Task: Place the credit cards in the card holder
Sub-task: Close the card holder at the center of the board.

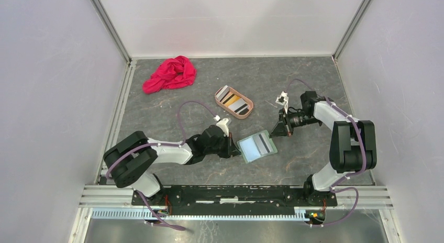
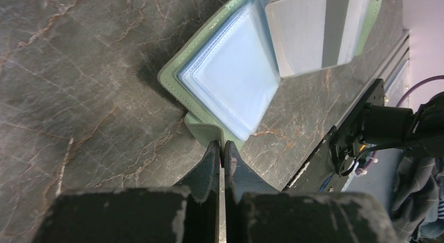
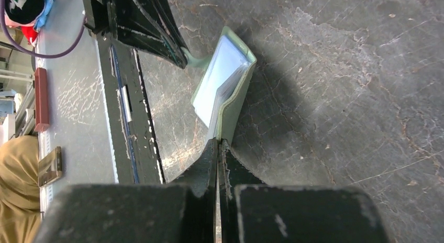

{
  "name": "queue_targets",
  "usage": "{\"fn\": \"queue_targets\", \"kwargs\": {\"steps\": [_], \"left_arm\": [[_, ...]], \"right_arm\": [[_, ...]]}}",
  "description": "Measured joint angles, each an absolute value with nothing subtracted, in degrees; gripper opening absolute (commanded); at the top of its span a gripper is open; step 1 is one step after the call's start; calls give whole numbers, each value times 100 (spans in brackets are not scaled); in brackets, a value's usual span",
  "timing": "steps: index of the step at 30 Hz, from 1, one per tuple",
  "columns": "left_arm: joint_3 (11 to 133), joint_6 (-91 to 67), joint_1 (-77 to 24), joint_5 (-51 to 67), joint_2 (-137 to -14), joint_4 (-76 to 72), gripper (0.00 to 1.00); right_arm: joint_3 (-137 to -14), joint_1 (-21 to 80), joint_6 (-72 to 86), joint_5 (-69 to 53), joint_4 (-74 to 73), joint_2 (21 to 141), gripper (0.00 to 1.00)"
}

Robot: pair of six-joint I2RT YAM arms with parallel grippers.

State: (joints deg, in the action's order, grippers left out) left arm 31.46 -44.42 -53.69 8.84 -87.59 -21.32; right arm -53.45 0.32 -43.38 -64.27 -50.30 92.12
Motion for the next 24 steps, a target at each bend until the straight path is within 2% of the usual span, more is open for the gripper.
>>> {"fn": "queue_targets", "kwargs": {"steps": [7,13,24], "left_arm": [[3061,-4678,-5369,1094,-9076,-2768,2],[2976,-4853,-5367,1118,-9240,-3122,2],[2709,-4869,-5253,1107,-9240,-3304,2]], "right_arm": [[-5221,163,-3107,-5610,-4106,9024,0],[-5096,838,-1986,-4744,-3262,8608,1],[-5118,1907,-897,-4416,-2689,8606,4]]}}
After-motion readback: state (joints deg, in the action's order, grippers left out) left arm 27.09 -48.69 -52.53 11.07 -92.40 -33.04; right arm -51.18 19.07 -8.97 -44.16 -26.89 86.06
